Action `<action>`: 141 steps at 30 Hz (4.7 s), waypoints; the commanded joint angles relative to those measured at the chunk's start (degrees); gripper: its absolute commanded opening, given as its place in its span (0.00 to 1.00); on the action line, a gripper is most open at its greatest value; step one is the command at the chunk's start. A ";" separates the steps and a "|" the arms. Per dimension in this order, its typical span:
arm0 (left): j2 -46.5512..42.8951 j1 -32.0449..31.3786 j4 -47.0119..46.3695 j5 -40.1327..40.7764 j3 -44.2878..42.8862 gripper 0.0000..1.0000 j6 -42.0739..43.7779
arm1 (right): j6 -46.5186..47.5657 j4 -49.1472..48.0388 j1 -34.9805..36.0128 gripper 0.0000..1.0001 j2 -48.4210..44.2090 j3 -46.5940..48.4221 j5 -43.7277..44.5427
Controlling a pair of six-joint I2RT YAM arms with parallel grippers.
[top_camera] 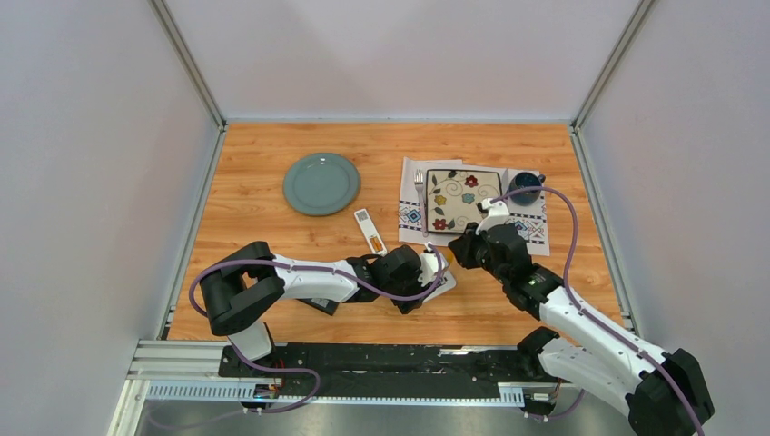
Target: Unload the batteries from the remote control
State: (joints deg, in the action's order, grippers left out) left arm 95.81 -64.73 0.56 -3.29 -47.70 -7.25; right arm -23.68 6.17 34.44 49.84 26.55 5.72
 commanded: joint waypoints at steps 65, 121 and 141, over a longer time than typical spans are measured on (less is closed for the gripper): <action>5.00 -0.05 4.63 -5.06 0.68 0.00 -2.42 | -10.85 2.96 -2.61 0.00 -3.00 3.43 -27.60; 4.39 1.80 16.06 13.31 -7.93 0.60 -1.02 | -4.53 5.51 -14.40 0.00 1.31 7.03 -23.65; 0.53 2.50 14.21 4.44 -6.36 0.57 -4.79 | -7.34 0.33 -14.40 0.00 3.94 4.13 -25.58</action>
State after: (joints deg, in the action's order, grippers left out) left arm 100.25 -62.06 15.07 5.67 -57.49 -8.95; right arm -29.76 10.96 20.32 53.30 31.24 -18.87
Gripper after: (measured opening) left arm 0.574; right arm 0.167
